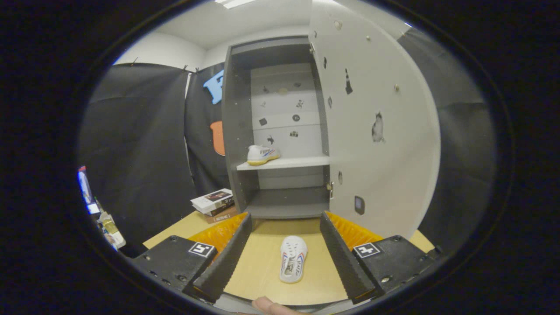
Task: Open the shoe cabinet door, grab the shoes and put them into the shoe cabinet, then close the shoe cabinet door.
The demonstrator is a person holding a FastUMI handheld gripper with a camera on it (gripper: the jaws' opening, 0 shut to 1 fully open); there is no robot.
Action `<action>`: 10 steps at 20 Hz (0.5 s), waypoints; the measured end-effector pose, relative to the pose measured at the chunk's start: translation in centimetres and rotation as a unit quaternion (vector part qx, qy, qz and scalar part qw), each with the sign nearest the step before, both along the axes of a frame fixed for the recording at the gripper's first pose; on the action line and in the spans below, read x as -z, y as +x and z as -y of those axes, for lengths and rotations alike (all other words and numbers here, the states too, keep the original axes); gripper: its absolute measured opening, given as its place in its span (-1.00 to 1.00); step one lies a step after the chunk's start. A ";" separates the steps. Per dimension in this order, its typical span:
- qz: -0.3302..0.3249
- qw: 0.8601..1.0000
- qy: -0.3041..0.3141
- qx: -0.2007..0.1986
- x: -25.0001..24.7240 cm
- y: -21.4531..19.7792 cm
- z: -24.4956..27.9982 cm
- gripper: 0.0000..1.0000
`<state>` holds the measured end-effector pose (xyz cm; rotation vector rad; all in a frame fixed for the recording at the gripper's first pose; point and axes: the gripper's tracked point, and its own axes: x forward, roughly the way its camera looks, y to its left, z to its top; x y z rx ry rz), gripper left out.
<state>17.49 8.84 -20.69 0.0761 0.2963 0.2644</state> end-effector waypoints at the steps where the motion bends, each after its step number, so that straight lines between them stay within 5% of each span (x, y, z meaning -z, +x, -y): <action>1: -0.013 1.000 0.005 -0.002 1.6 0.8 -0.6 1.00; 10: -0.120 0.992 -0.042 0.004 15.4 5.0 -3.4 0.92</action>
